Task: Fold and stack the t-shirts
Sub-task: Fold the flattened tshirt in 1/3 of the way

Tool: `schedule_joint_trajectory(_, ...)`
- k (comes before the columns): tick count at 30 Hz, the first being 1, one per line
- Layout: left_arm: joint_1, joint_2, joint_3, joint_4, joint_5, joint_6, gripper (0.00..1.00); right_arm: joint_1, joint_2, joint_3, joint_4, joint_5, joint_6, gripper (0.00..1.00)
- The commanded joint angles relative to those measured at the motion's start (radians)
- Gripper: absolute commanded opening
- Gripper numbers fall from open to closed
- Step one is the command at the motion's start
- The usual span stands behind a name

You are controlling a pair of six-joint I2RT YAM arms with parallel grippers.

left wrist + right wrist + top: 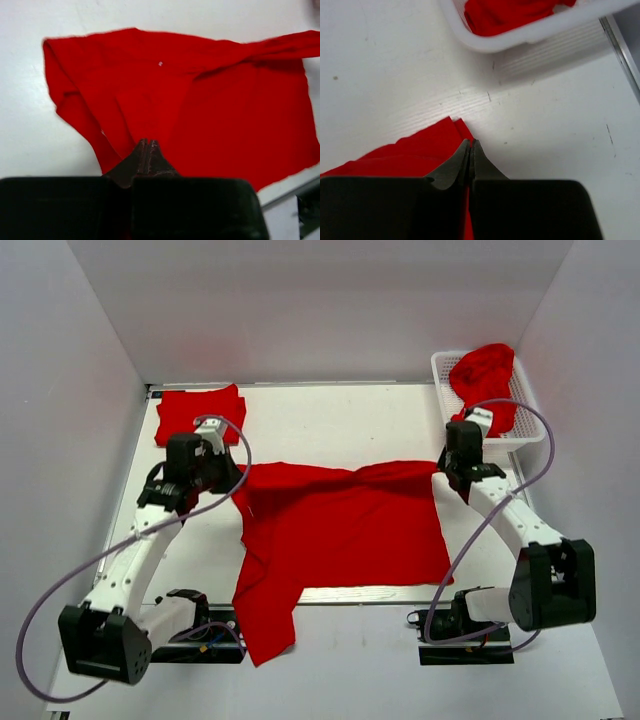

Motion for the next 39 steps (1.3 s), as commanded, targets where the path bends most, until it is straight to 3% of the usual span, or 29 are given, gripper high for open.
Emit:
schedule_joint_trajectory(1,-0.014,-0.104,-0.044,-0.076,0.08,-0.042,0.0,-0.005,-0.082,-0.055,-0.01,0.001,0.038,0.0)
schedule_joint_trajectory(14,-0.024,-0.204,-0.27,-0.182,0.13,-0.156,0.03,-0.007,-0.127,-0.233,-0.065,-0.041,0.147,0.0)
schedule_joint_trajectory(15,-0.024,-0.19,-0.27,-0.211,0.12,-0.166,0.1,-0.007,-0.128,-0.247,-0.071,-0.048,0.15,0.0)
schedule_joint_trajectory(16,-0.024,-0.179,-0.27,-0.223,0.12,-0.166,0.32,-0.008,-0.122,-0.258,-0.071,-0.07,0.158,0.0)
schedule_joint_trajectory(17,-0.024,-0.179,-0.27,-0.239,0.109,-0.166,0.42,-0.004,-0.122,-0.267,-0.08,-0.084,0.164,0.12)
schedule_joint_trajectory(18,-0.024,-0.179,-0.27,-0.265,0.109,-0.166,0.69,-0.005,-0.121,-0.267,-0.089,-0.1,0.164,0.23)
schedule_joint_trajectory(19,-0.024,-0.169,-0.255,-0.28,0.091,-0.166,0.84,-0.005,-0.119,-0.27,-0.097,-0.108,0.161,0.33)
schedule_joint_trajectory(20,-0.024,-0.169,-0.226,-0.297,0.072,-0.166,0.98,-0.005,-0.118,-0.269,-0.112,-0.119,0.161,0.51)
schedule_joint_trajectory(24,-0.024,-0.109,-0.118,-0.371,-0.052,-0.203,1.0,-0.007,-0.118,-0.221,-0.2,-0.087,0.15,0.8)
schedule_joint_trajectory(27,-0.007,-0.005,-0.064,-0.317,-0.126,-0.246,1.0,-0.008,-0.127,-0.169,-0.229,-0.026,0.135,0.9)
schedule_joint_trajectory(31,-0.007,0.191,0.081,-0.262,-0.233,-0.301,1.0,-0.007,-0.098,-0.1,-0.185,-0.039,0.116,0.9)
schedule_joint_trajectory(35,0.002,0.486,0.223,-0.253,-0.299,-0.301,1.0,-0.008,-0.005,-0.025,-0.143,-0.081,0.081,0.9)
schedule_joint_trajectory(38,0.002,0.574,0.314,-0.253,-0.377,-0.311,1.0,-0.007,0.081,0.037,-0.134,-0.096,0.084,0.9)
schedule_joint_trajectory(39,0.002,0.618,0.345,-0.24,-0.396,-0.321,1.0,-0.005,0.111,0.047,-0.113,-0.099,0.075,0.83)
